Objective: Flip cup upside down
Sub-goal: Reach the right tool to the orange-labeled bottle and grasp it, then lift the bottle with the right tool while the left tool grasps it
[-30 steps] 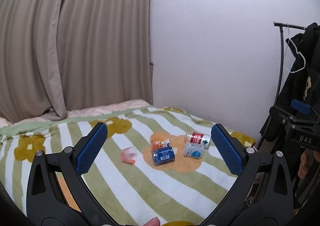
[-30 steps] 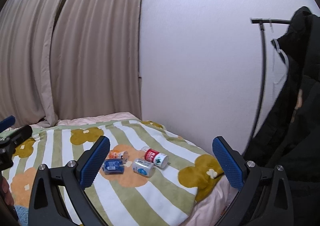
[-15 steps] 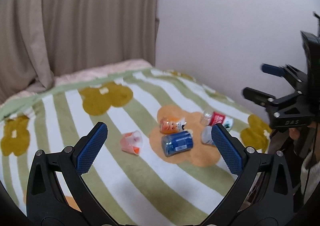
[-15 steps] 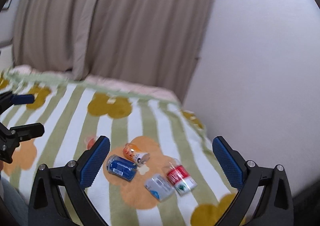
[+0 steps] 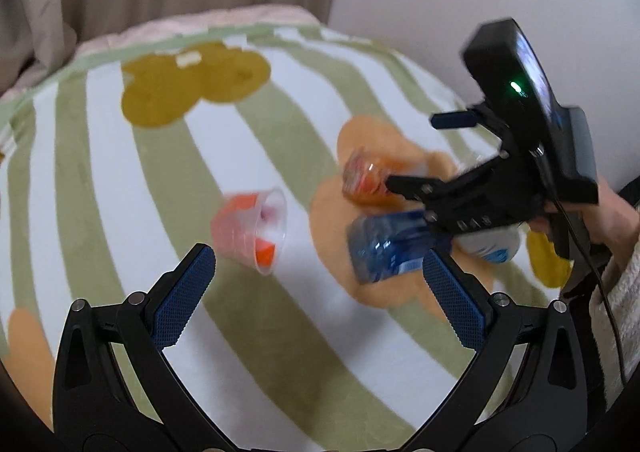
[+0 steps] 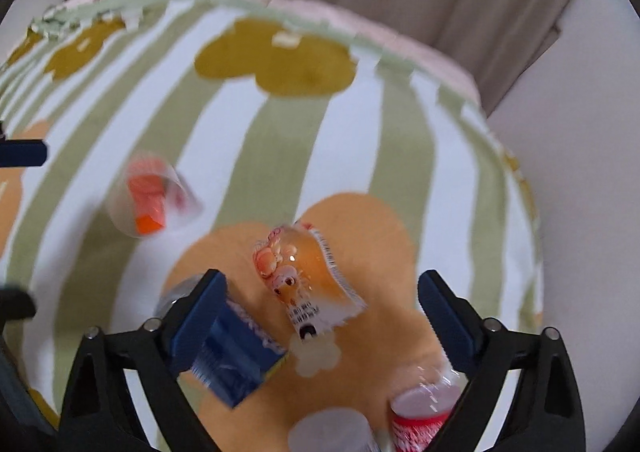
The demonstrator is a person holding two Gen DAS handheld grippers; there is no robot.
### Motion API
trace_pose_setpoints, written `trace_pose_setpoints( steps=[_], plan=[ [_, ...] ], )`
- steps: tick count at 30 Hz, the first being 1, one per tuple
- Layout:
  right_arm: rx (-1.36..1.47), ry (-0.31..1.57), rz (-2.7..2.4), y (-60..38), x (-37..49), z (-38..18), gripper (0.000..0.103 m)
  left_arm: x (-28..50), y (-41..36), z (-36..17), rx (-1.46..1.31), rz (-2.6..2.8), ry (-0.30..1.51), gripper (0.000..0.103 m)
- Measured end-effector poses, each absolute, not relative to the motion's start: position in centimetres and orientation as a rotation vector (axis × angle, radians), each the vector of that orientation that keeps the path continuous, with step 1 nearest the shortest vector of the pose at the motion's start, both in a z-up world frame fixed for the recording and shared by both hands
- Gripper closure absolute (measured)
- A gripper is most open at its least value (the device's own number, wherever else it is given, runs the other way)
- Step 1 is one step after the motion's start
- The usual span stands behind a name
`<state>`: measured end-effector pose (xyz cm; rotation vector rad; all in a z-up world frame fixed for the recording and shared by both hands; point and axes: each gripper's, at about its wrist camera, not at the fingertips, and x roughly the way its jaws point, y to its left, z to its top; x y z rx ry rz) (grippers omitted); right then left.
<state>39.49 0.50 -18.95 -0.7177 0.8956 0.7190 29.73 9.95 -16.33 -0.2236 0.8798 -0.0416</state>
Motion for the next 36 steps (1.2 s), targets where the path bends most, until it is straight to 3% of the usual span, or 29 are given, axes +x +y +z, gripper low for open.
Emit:
trace_pose_setpoints(
  steps=[7, 12, 23, 31, 36],
  plan=[
    [-0.852, 0.963, 0.722, 2.5, 41.1, -22.7, 0.013, 30.0, 9.7, -18.3, -0.202, -0.037, 0.932, 0.000],
    [-0.813, 1.044, 0.751, 2.8, 42.4, -23.7, 0.027, 29.6, 9.2, -18.5, -0.182, -0.047, 0.931, 0.000],
    [-0.696, 1.139, 0.765, 2.3, 44.2, -24.5, 0.038, 28.7, 8.8, -18.1, -0.176, -0.068, 0.904, 0.000],
    [-0.640, 1.050, 0.723, 1.6, 43.1, -21.6, 0.041, 28.2, 9.0, -17.5, -0.178, -0.067, 0.882, 0.000],
    [-0.603, 0.999, 0.700, 0.5, 40.1, -16.1, 0.041, 27.1, 9.4, -16.7, -0.159, -0.056, 0.864, 0.000]
  ],
)
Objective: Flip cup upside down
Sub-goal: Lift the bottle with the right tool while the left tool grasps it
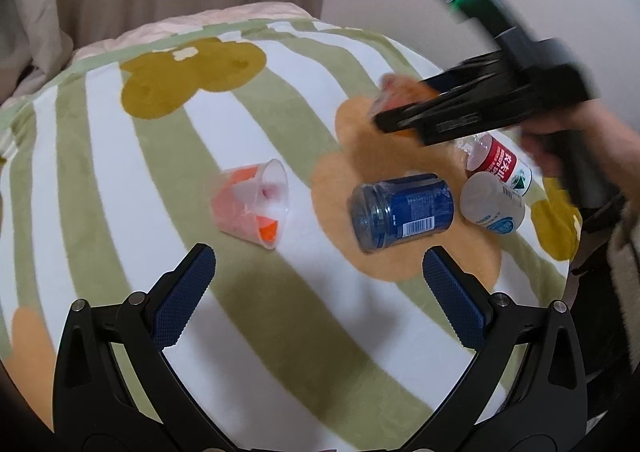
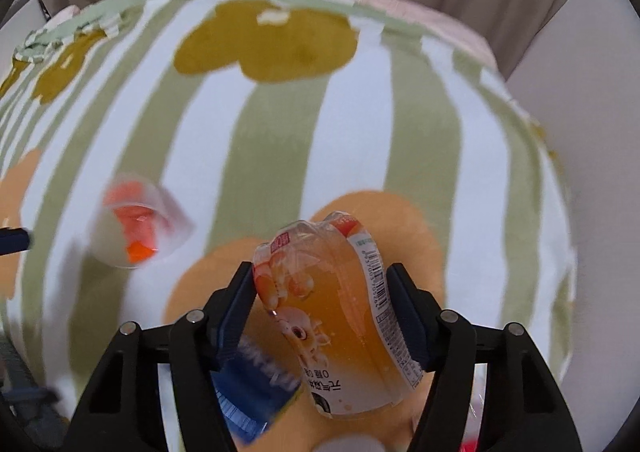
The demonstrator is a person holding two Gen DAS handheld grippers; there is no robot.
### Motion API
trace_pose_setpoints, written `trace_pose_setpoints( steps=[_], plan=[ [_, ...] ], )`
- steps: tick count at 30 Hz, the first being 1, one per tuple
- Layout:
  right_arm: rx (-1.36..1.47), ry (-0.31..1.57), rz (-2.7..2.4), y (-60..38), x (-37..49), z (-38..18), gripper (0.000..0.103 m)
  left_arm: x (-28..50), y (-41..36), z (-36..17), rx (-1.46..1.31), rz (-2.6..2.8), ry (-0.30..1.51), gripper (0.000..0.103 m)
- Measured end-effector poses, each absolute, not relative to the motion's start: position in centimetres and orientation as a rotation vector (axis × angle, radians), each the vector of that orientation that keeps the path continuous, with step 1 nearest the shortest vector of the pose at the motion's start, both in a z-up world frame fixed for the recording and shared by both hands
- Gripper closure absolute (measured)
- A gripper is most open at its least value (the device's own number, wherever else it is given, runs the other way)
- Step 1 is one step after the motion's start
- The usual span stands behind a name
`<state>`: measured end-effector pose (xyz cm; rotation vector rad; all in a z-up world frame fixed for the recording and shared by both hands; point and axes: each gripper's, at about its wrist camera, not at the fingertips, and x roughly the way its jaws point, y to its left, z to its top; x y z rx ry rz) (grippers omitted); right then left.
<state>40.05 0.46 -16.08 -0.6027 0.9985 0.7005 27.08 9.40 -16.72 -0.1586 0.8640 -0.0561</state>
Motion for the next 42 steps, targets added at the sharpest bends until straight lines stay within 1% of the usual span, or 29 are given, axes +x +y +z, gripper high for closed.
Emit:
trace_pose_setpoints(
  steps=[3, 6, 10, 12, 18, 25, 26, 27, 28, 29, 30, 34, 37, 39, 42],
  plan=[
    [-0.520, 1.040, 0.700, -0.8, 36.3, -13.3, 0.041, 25.7, 9.6, -15.8, -0.152, -0.047, 0.840, 0.000],
    [-0.449, 1.117, 0.718, -1.8, 31.8, -13.2, 0.041, 24.0, 9.6, -15.2, -0.158, -0.046, 0.825, 0.000],
    [-0.310, 1.245, 0.672, -3.2, 27.2, -16.3, 0.041, 21.1, 9.7, -15.3, -0.157, -0.014, 0.820, 0.000],
    [-0.268, 1.290, 0.643, -3.2, 26.4, -18.3, 0.041, 19.6, 10.0, -15.7, -0.171, 0.000, 0.821, 0.000],
    [-0.263, 1.335, 0.570, -2.3, 25.3, -22.6, 0.041, 17.4, 11.0, -17.5, -0.234, 0.023, 0.856, 0.000],
    [-0.256, 1.342, 0.534, -1.5, 25.9, -23.9, 0.040, 16.8, 11.3, -17.0, -0.266, 0.045, 0.835, 0.000],
    [-0.249, 1.337, 0.536, -1.3, 26.0, -23.8, 0.039, 16.7, 11.3, -16.9, -0.273, 0.046, 0.835, 0.000],
    [-0.245, 1.325, 0.539, -1.2, 26.1, -23.6, 0.032, 16.7, 11.3, -16.8, -0.279, 0.047, 0.835, 0.000],
    [-0.241, 1.309, 0.544, -1.4, 25.8, -23.6, 0.023, 16.5, 11.3, -16.7, -0.286, 0.048, 0.831, 0.000],
    [-0.237, 1.289, 0.555, -1.6, 25.7, -23.2, 0.003, 16.3, 11.2, -16.3, -0.298, 0.048, 0.820, 0.000],
    [-0.228, 1.258, 0.566, -2.0, 25.4, -22.4, 0.000, 16.1, 11.2, -16.0, -0.310, 0.044, 0.810, 0.000],
    [-0.226, 1.107, 0.593, -5.2, 24.1, -18.7, 0.000, 15.8, 10.6, -14.5, -0.410, 0.005, 0.792, 0.000],
    [-0.252, 0.993, 0.558, -9.1, 22.8, -15.4, 0.000, 17.1, 8.4, -14.2, -0.445, -0.009, 0.866, 0.000],
    [-0.257, 0.931, 0.521, -11.4, 21.9, -13.6, 0.000, 18.5, 6.3, -15.1, -0.449, -0.006, 0.925, 0.000],
    [-0.232, 0.853, 0.474, -14.0, 20.6, -11.8, 0.000, 20.8, 3.9, -17.8, -0.529, -0.012, 1.022, 0.000]
  ],
)
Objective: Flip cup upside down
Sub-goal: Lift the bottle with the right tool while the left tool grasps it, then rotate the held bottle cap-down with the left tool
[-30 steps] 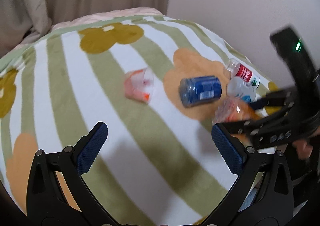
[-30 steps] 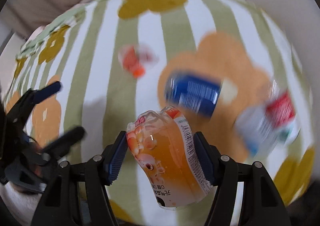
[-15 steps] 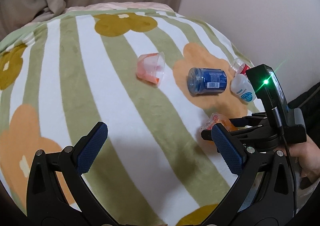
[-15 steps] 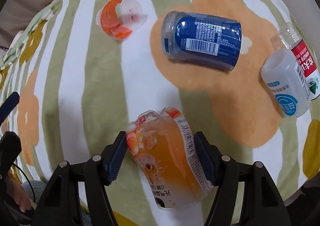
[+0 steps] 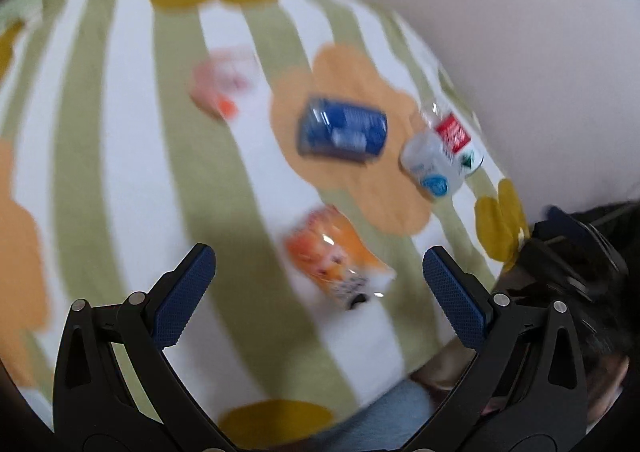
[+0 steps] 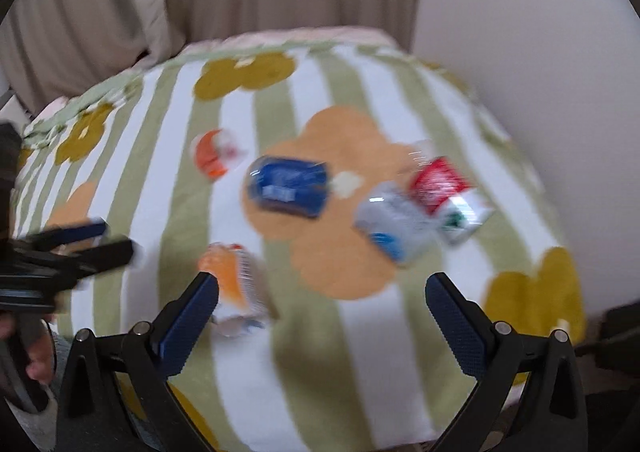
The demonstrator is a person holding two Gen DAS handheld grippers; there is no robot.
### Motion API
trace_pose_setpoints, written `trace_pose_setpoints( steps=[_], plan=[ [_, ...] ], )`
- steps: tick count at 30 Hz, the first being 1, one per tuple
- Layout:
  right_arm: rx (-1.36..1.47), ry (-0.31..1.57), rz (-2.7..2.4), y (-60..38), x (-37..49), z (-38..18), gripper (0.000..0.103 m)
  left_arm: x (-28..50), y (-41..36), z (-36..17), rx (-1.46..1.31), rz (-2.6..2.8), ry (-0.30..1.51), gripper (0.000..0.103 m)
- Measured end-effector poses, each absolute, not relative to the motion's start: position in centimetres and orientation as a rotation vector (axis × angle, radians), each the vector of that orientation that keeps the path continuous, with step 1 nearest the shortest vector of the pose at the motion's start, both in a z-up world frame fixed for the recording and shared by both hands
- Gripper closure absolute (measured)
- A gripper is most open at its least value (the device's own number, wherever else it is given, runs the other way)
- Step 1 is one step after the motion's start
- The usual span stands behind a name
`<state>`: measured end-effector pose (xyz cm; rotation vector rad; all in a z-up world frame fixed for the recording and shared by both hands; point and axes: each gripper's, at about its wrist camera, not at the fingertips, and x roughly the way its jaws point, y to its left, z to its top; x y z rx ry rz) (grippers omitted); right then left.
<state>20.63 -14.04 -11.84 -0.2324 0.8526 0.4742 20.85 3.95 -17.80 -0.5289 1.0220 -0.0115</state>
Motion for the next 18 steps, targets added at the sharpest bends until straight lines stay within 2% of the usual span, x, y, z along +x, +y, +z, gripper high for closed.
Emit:
trace_pose_setpoints(
  steps=[7, 10, 11, 15, 18],
  plan=[
    [-0.186, 0.711, 0.512, -18.3, 17.8, -11.2, 0.000, 24.3, 1.3, -24.0, -0.629, 0.086, 1.171, 0.012],
    [-0.187, 0.685, 0.522, -19.1, 17.1, -11.4, 0.000, 24.9, 0.9, -25.7, -0.643, 0.098, 1.209, 0.025],
    [-0.186, 0.679, 0.522, -19.4, 16.8, -11.3, 0.000, 25.2, 0.8, -26.0, -0.640, 0.093, 1.220, 0.030],
    [-0.174, 0.663, 0.527, -20.3, 16.3, -11.5, 0.000, 26.1, 0.7, -25.9, -0.582, 0.044, 1.245, 0.038],
    [-0.169, 0.651, 0.528, -20.7, 15.8, -11.4, 0.000, 26.9, -0.1, -24.8, -0.439, -0.050, 1.310, 0.041]
  ],
)
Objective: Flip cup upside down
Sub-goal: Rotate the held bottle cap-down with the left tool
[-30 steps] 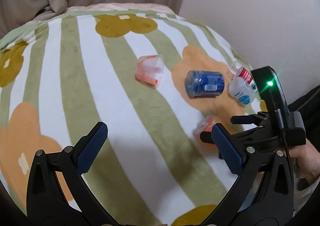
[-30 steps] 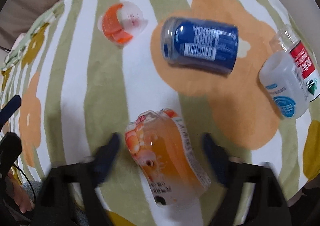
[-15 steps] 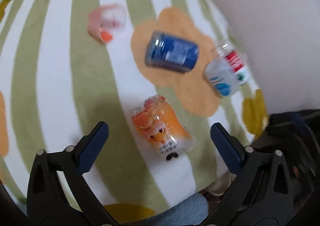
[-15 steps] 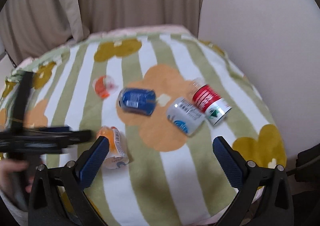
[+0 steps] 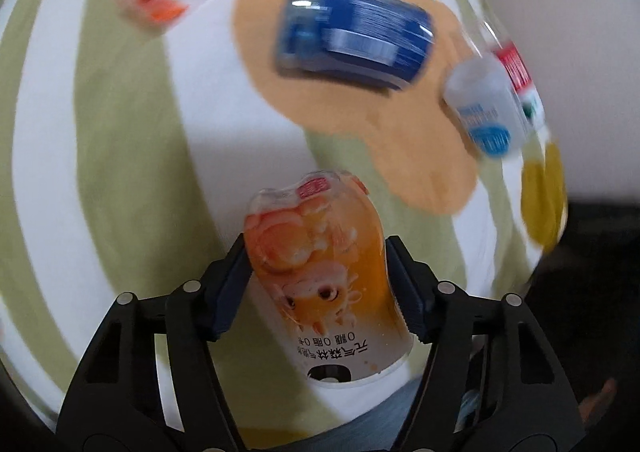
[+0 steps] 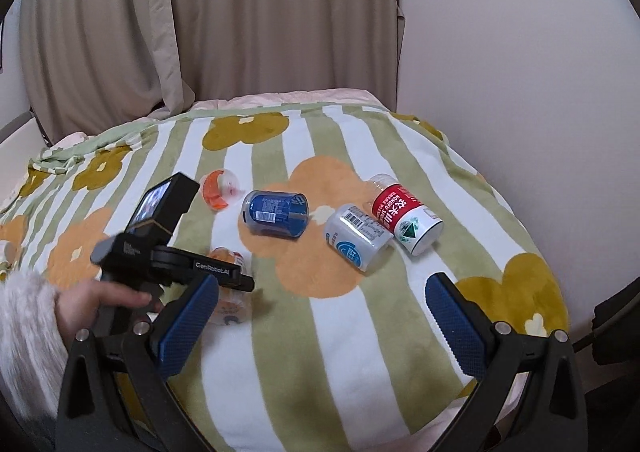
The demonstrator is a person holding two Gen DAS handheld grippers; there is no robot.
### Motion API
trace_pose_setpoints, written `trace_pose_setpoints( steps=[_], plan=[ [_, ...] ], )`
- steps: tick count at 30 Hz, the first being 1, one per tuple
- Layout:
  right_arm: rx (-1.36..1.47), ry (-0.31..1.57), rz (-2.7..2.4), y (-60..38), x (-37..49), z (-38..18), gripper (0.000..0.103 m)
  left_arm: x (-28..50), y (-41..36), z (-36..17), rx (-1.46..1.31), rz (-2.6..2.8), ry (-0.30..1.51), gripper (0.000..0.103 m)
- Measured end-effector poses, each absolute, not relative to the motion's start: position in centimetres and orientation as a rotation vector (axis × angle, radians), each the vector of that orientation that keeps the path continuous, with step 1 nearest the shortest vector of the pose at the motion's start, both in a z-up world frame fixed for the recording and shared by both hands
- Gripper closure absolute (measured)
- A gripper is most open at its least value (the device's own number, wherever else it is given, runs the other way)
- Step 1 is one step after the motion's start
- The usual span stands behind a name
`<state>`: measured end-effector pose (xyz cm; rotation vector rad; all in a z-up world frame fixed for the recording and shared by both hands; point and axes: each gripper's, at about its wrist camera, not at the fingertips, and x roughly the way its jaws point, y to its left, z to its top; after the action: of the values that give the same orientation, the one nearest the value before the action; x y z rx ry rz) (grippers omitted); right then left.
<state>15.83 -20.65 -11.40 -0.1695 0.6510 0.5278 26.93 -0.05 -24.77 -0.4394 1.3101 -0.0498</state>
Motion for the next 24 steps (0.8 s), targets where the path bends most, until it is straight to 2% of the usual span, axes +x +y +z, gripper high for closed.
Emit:
trace_pose_setpoints(
  steps=[5, 8, 13, 20, 22, 24],
  plan=[
    [-0.143, 0.625, 0.548, -20.8, 14.9, -11.0, 0.000, 28.6, -3.3, -22.2, -0.013, -0.247, 1.389, 0.044],
    [-0.113, 0.621, 0.563, -20.5, 14.6, -11.1, 0.000, 28.8, -4.8, -22.4, 0.146, -0.322, 1.383, 0.044],
    [-0.053, 0.630, 0.579, -20.2, 14.2, -11.3, 0.000, 28.3, -3.9, -24.6, 0.074, -0.353, 1.437, 0.044],
    [0.005, 0.653, 0.596, -20.6, 14.4, -11.7, 0.000, 28.0, -3.2, -24.6, 0.084, -0.316, 1.473, 0.042],
    [0.009, 0.653, 0.595, -20.7, 14.4, -11.7, 0.000, 27.5, -3.0, -24.1, 0.112, -0.306, 1.459, 0.040],
    [0.004, 0.648, 0.596, -20.7, 14.4, -11.7, 0.000, 28.0, -3.8, -23.6, 0.141, -0.282, 1.449, 0.027]
  ],
)
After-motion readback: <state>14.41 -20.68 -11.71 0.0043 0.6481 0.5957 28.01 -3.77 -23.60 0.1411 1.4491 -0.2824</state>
